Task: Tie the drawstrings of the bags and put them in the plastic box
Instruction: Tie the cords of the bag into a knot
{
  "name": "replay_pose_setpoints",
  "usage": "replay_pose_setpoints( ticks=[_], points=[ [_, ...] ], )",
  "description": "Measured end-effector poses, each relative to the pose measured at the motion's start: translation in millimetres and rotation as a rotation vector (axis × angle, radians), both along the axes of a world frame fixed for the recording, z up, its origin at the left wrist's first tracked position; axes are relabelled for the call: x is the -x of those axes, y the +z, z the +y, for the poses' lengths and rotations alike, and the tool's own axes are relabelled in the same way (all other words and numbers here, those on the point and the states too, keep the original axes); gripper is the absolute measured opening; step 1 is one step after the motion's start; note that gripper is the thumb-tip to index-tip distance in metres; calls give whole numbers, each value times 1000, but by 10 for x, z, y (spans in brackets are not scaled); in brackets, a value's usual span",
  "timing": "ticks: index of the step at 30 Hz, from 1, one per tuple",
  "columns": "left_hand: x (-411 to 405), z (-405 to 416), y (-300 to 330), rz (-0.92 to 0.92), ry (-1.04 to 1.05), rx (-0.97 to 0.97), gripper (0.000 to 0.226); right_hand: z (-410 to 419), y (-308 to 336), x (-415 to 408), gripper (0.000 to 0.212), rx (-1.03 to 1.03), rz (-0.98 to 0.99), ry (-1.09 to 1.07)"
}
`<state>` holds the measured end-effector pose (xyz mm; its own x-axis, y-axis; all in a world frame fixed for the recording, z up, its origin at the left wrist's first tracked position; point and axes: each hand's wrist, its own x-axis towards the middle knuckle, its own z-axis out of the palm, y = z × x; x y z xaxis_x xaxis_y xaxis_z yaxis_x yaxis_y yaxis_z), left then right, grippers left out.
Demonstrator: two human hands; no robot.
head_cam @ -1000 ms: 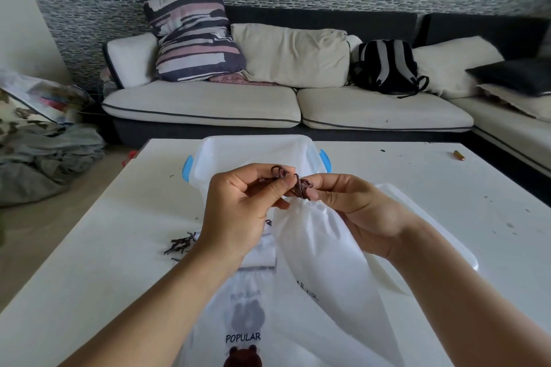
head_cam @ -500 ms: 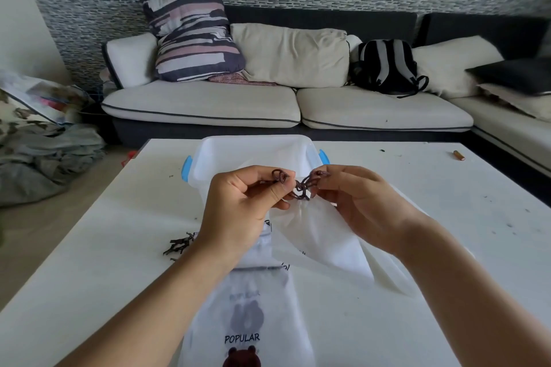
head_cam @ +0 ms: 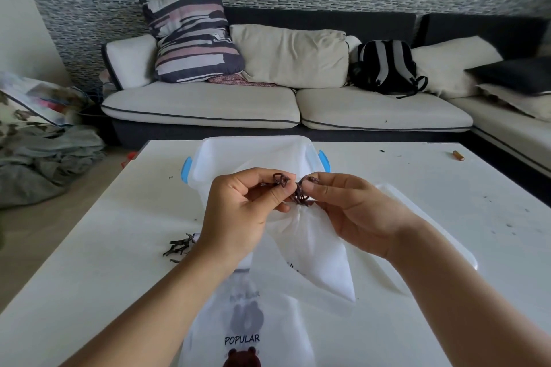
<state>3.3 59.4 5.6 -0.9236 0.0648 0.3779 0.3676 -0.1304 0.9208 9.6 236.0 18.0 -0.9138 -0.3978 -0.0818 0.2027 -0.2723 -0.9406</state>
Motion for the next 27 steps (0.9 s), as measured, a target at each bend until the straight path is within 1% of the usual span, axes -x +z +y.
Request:
replay_pose_setpoints(
  ticks=[1,2,5,8,15,17,18,20,23,27],
  points=[
    [2,2,4,-12,4,-18,7,0,-11,4,18,26,7,5],
    [8,-1,2,-19,9,-34,7,2,-28,16,16,49,14,0],
    [9,-9,9,-12,13,-36,12,14,-72,60,22,84,20,-67],
    [7,-15,-2,-4,14,-36,15,16,-57,79,27,56,27,-118],
    [17,-27,-23,-6,14,-3,6,12,-49,72,38,-18,42,-48],
    [16,-26,-18,-15,12,-11,6,12,-34,53,36,-34,40,-28],
    [15,-27,-20,-11,12,-13,7,14,-32,49,31,-43,46,-36],
    [19,-23,-18,-6,8,-5,8,19,-22,45,22,-61,80,-100],
    [25,-20,-27,1,16,33,10,-11,-15,46,20,-65,140,-177],
    [40,-29,-47,-4,32,43,12,-49,-33,63,23,-3,155,-283]
  ],
)
